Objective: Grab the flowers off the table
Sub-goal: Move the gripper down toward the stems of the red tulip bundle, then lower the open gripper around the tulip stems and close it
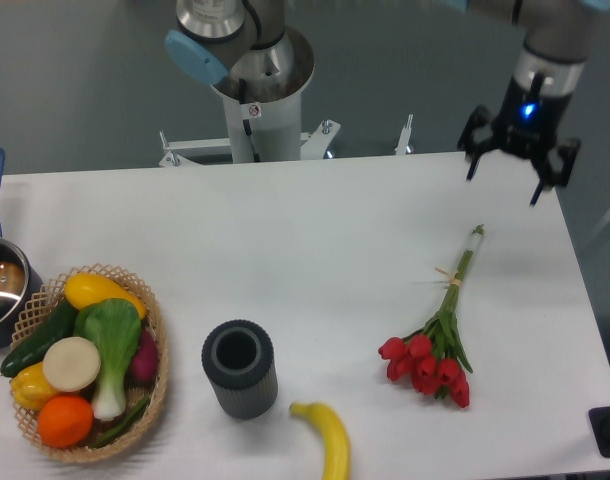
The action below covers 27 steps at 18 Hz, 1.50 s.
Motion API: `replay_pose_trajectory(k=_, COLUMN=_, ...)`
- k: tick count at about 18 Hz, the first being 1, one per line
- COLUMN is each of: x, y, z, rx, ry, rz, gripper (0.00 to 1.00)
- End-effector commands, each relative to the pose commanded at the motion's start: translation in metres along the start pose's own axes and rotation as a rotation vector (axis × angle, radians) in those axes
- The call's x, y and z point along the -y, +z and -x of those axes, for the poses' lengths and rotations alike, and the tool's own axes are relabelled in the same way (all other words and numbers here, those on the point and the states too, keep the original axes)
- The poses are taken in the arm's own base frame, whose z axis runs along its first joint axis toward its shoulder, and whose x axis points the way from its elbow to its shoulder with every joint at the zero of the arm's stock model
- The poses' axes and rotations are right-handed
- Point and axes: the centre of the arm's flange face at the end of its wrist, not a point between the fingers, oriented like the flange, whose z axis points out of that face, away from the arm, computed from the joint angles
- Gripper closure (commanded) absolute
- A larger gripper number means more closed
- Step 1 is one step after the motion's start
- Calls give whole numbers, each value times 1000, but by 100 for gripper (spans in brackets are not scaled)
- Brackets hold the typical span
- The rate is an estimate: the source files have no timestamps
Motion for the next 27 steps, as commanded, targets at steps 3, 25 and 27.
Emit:
replay_pose_trajectory(k=3, x=2, y=26, z=4, rx=-33, ry=-37, rz=-45, gripper=0)
replay_pose_trajectory(k=25, x=-3, y=142, z=18, rx=-74, ry=16, rz=99, gripper=0)
replay_pose_trajectory(k=27, x=0, y=146, z=18, rx=-61, ry=31, rz=116, gripper=0)
